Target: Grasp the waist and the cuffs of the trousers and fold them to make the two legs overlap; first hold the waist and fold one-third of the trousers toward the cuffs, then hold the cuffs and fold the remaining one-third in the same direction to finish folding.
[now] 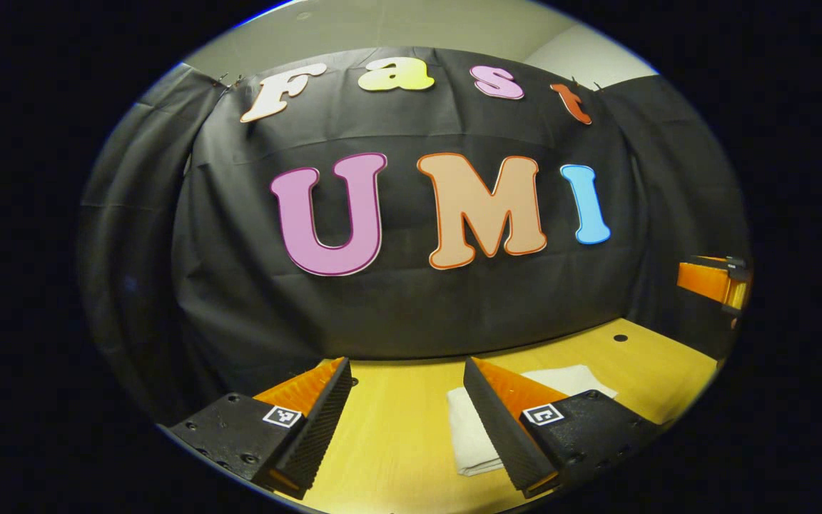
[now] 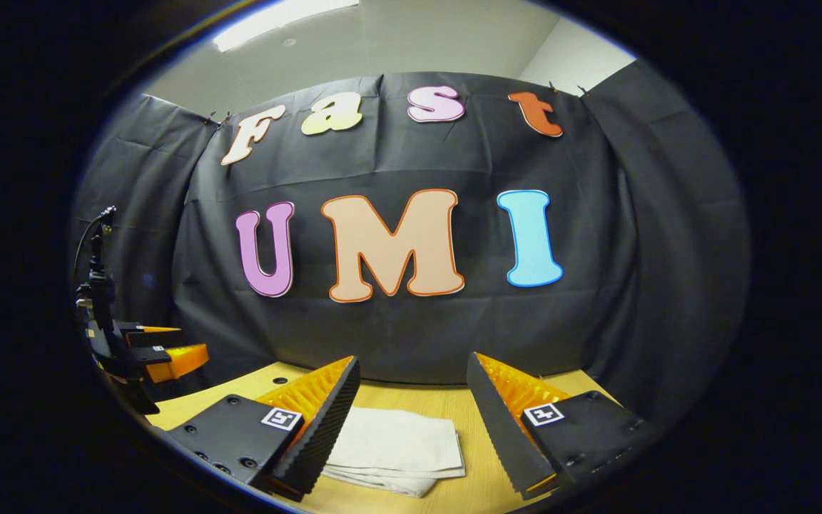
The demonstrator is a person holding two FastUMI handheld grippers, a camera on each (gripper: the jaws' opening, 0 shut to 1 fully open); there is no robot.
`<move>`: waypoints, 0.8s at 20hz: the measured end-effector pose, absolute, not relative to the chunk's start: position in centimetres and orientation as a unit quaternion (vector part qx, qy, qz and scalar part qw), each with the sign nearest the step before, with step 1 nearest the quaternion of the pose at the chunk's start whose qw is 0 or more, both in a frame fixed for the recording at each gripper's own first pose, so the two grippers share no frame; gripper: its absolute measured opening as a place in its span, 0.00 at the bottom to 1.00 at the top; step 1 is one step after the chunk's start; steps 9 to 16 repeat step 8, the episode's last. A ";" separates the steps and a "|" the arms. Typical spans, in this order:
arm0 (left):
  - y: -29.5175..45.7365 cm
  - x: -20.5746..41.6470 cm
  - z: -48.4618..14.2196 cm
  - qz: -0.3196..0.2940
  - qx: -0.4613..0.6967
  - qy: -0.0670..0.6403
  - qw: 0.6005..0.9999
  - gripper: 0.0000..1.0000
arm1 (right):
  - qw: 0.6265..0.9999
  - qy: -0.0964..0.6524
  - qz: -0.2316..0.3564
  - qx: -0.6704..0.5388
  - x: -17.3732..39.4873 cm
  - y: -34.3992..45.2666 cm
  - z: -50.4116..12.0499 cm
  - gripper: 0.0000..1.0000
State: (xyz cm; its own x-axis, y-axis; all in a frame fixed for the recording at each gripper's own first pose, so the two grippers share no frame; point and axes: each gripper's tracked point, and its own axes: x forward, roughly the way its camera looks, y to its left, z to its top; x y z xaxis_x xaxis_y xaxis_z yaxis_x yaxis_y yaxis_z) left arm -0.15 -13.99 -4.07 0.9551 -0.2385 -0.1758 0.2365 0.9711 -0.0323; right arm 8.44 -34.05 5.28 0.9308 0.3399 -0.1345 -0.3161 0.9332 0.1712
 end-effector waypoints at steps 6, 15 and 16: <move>-12.7 -0.3 -2.6 -0.117 -0.001 0.075 0.990 0.96 | 0.982 0.071 0.165 0.063 7.5 -33.0 6.2 0.97; -12.7 -0.3 -2.4 -0.121 -0.005 0.072 0.990 0.96 | 0.982 0.068 0.164 0.062 7.4 -33.0 6.5 0.97; -12.7 -0.3 -2.4 -0.121 -0.005 0.072 0.990 0.96 | 0.982 0.068 0.164 0.062 7.4 -33.0 6.5 0.97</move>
